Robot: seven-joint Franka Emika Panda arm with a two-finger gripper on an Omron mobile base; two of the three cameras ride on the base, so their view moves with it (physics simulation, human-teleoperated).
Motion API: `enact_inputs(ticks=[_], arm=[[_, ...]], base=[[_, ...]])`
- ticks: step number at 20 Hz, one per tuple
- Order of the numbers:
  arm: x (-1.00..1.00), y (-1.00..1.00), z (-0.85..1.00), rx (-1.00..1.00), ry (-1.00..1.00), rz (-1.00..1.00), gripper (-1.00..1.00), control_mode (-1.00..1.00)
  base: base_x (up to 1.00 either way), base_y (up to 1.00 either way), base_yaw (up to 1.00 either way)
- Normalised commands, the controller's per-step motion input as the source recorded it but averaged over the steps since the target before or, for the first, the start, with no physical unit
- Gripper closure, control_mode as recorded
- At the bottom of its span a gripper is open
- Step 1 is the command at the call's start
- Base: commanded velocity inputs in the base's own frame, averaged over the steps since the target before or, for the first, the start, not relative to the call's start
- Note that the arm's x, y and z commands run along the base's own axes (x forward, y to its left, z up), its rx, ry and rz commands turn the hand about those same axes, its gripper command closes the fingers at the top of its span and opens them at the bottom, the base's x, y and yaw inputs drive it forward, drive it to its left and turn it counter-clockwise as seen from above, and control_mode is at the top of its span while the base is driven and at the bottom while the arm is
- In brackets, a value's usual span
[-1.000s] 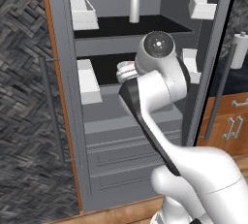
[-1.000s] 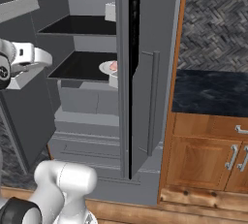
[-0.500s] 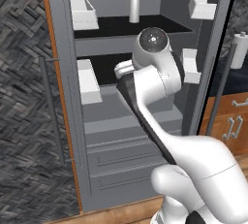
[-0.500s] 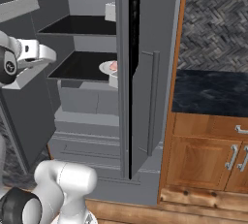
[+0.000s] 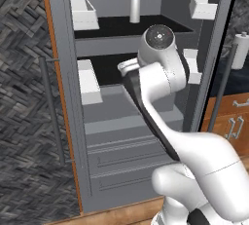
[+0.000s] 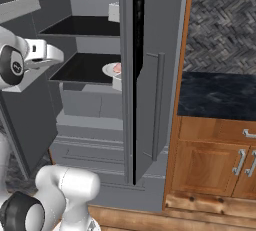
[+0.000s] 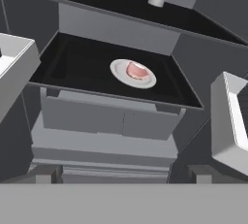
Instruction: Retrieve the steak from the fridge and place it on the saucepan with marinade on the stove.
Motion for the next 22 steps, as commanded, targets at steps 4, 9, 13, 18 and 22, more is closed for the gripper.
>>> enact_inputs(ticks=[4, 9, 13, 18, 22], arm=[[0.21, -0.38, 0.0, 0.0, 0.0, -0.03, -1.0, -1.0], [0.3, -0.28, 0.0, 0.0, 0.0, 0.0, -1.0, -1.0], [0.0, 0.0, 0.0, 0.0, 0.0, 0.0, -1.0, -1.0], [0.13, -0.03, -0.25, 0.11, 0.02, -0.08, -1.0, -1.0], [0.06, -0.21, -0.17, 0.17, 0.02, -0.09, -1.0, -1.0]], base=[[0.0, 0.0, 0.0], [0.0, 0.0, 0.0], [0.0, 0.0, 0.0], [0.0, 0.0, 0.0], [0.0, 0.0, 0.0]])
